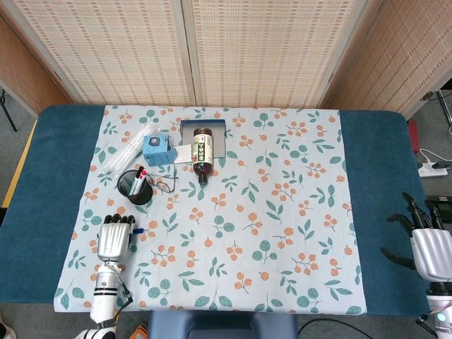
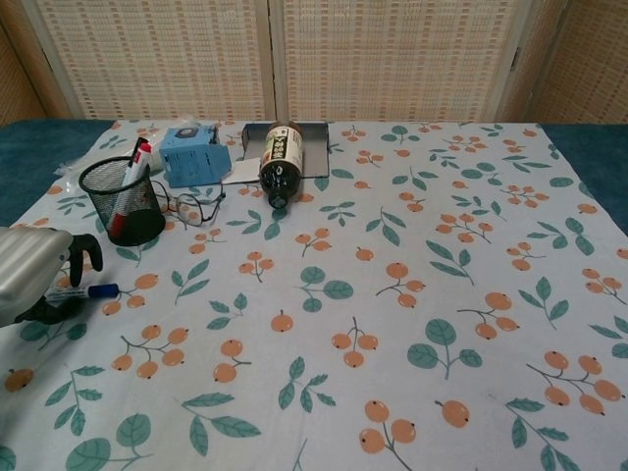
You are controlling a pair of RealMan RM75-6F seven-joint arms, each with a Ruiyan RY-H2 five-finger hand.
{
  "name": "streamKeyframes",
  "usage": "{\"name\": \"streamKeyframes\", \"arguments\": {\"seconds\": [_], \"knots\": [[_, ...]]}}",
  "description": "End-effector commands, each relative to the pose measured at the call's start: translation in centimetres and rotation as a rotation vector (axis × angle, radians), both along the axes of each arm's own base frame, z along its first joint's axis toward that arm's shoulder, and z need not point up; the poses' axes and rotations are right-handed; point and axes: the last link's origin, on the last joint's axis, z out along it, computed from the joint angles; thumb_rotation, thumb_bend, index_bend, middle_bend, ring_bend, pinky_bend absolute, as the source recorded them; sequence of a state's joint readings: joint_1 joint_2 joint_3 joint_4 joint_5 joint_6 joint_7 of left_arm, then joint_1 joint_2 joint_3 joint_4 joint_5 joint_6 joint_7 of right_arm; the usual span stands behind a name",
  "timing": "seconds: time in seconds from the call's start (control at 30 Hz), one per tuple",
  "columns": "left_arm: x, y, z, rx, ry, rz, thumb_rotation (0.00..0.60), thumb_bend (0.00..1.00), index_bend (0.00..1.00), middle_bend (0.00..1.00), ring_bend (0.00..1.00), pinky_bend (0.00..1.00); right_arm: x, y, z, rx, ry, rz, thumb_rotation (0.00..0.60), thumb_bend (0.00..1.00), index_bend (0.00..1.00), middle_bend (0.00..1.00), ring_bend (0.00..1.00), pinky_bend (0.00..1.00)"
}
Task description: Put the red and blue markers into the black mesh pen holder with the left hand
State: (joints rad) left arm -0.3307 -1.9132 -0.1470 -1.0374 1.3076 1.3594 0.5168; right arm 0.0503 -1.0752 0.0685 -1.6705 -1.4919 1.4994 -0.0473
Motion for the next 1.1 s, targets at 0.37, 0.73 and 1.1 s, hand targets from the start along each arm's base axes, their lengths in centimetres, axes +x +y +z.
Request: {"name": "streamKeyframes", "arguments": {"seconds": [0.37, 0.73, 1.1], "knots": [[-0.4, -0.3, 0.1, 0.010, 0.008, -0.003, 0.600, 0.31, 0.54, 0.64, 0.35, 0.34, 0.1, 0.0, 0.0, -0.002, -0.003, 0.003, 0.600, 0.00, 0.41, 0.01, 0.20, 0.05], [-0.1, -1.1, 1.0, 0.042, -0.031, -0.032, 0.600, 0.31, 0.55, 0.64, 0.35, 0.35, 0.1, 0.1, 0.2, -0.008, -0.006, 0.006, 0.600, 0.00, 0.43, 0.01, 0.20, 0.05], [4.6, -1.5, 10.8, 0.133, -0.303, -0.193, 0.600, 0.31, 0.55, 0.64, 0.35, 0.35, 0.0, 0.1, 0.7, -0.027, -0.026, 0.011, 0.600, 0.00, 0.43, 0.01, 0.20, 0.05]]}}
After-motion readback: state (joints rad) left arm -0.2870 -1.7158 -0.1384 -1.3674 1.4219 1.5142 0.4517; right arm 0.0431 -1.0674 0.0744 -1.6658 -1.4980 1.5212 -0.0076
